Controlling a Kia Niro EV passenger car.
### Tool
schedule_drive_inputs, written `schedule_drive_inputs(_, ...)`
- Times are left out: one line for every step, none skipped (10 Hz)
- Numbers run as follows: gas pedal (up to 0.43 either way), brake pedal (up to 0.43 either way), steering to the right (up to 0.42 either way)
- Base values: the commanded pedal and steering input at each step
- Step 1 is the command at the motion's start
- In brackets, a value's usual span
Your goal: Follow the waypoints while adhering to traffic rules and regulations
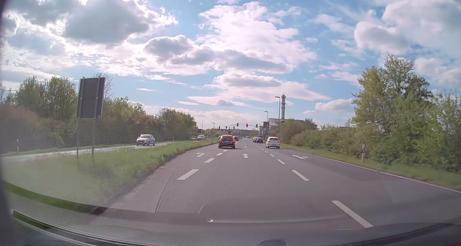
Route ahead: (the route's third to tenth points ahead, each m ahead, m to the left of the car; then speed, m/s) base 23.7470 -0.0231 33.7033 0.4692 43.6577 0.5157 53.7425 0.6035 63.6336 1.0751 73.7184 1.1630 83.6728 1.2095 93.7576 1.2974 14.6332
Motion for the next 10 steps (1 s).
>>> schedule_drive_inputs(0.000,0.000,-0.002)
schedule_drive_inputs(0.000,0.000,-0.002)
schedule_drive_inputs(0.000,0.000,-0.002)
schedule_drive_inputs(0.000,0.000,-0.002)
schedule_drive_inputs(0.000,0.018,-0.002)
schedule_drive_inputs(0.000,0.043,-0.002)
schedule_drive_inputs(0.000,0.055,-0.001)
schedule_drive_inputs(0.000,0.073,0.000)
schedule_drive_inputs(0.000,0.079,0.000)
schedule_drive_inputs(0.000,0.098,-0.001)
